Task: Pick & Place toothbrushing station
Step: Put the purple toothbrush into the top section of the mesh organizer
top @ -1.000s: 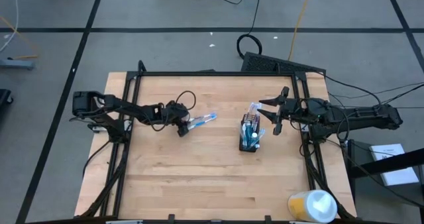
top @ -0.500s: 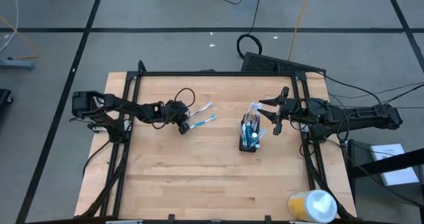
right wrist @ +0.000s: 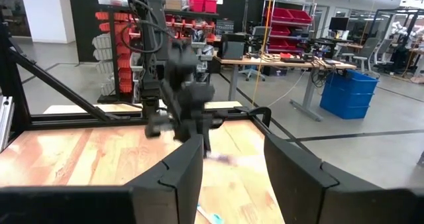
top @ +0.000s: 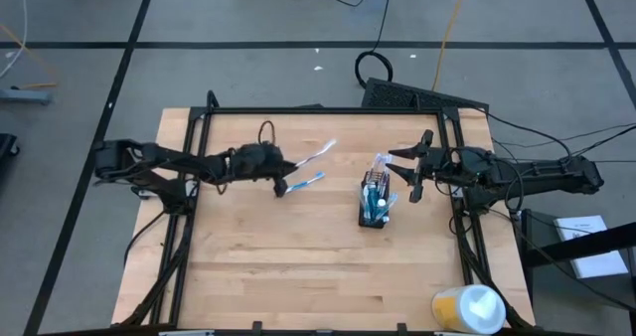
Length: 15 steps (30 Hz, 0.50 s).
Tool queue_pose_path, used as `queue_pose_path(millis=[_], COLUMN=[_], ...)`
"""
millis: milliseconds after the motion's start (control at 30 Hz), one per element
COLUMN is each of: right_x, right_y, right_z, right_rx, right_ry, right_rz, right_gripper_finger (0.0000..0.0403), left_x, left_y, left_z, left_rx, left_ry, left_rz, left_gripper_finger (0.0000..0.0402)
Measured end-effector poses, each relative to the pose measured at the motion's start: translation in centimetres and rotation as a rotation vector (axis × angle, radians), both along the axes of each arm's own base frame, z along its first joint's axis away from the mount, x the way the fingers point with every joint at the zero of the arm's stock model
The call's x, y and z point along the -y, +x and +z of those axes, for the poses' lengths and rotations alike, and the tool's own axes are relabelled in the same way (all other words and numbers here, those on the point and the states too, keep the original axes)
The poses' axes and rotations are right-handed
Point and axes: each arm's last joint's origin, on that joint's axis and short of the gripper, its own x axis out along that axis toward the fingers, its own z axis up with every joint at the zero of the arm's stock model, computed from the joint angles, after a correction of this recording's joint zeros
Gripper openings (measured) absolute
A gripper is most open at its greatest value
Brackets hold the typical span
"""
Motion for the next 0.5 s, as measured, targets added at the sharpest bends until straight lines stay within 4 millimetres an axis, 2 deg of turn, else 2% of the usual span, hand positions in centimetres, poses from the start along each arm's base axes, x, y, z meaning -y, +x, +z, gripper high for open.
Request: queue_pose_path(millis=[133,267,367,500], right_x=[0.0,-0.1,-0.1,-0.2], right_y=[0.4,2.0,3.6,5.9], right_z=[-0.2,-0.6,-0.7,-1.4], right_rx=[-0.008,0.004,0.045,0.084], right_ry=[0.024,0.04,0.039,0.004], right_rz=[0.0,0.001,0.004,0.003], right_gripper_finger=[0.0155,0.0155,0.0157,0.017], left_x=[0.1,0.8,1.5,2.7], left_y=[0.7,1.3,2.2,4.3], left_z=[2.4,4.7,6.5,8.0], left_rx=[0.242,0.461,0.549,0.562], left_ry=[0.067,0.182,0.258,0.326], left_rz=[-0.087,-0.158,-0.208,-0.281], left_gripper_finger=[0.0019,0.0019,0.0019,0.0019])
